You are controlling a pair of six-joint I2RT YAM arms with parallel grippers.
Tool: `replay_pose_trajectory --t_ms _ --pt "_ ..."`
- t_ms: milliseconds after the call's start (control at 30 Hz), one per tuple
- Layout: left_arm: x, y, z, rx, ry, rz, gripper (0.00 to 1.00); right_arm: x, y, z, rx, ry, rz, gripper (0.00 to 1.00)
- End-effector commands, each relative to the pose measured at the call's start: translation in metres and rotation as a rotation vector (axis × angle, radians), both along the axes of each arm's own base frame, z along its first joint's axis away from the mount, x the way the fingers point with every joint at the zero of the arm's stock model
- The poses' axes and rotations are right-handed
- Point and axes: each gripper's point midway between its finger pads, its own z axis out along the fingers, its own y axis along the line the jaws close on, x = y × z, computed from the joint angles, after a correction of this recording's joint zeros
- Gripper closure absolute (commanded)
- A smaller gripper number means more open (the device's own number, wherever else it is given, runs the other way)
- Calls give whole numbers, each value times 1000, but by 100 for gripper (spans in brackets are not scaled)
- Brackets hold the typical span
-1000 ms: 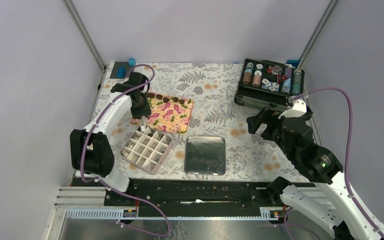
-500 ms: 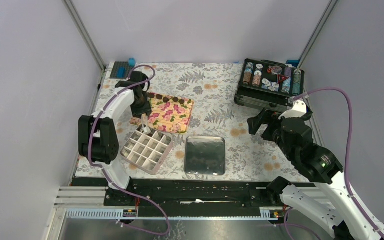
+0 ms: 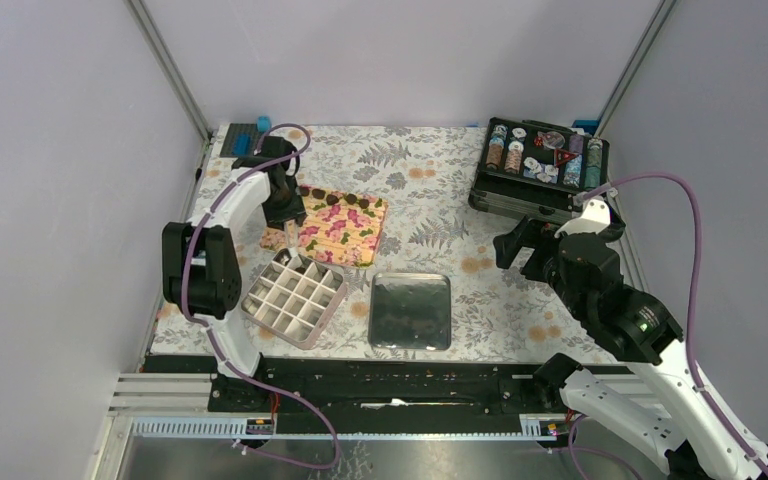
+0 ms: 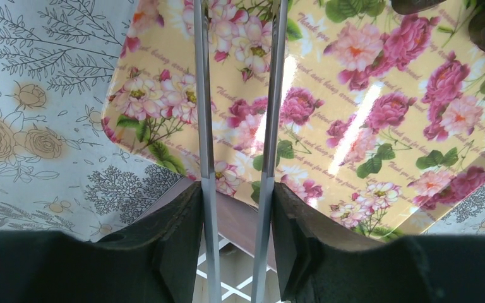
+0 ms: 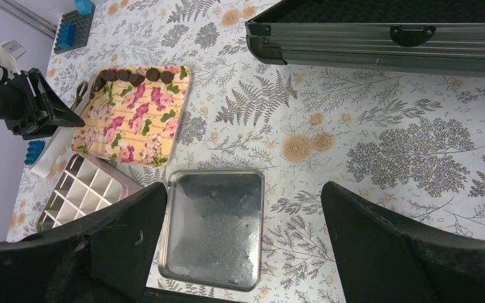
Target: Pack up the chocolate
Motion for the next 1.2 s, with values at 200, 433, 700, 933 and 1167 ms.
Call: replay_pose_trajectory --t_ms 200,433,700,933,1167 --pt "29 1 13 -37 -70 15 57 5 -3 12 7 -24 -30 1" --pt "33 1 10 -48 -64 26 58 7 -1 13 1 -22 -29 1" --pt "31 0 13 -60 -70 25 66 10 5 12 10 -16 -17 1" --pt "19 2 20 -56 -80 17 75 13 8 10 8 -12 -11 1" --pt "-5 5 35 -50 -110 3 88 13 9 9 11 -13 -9 1"
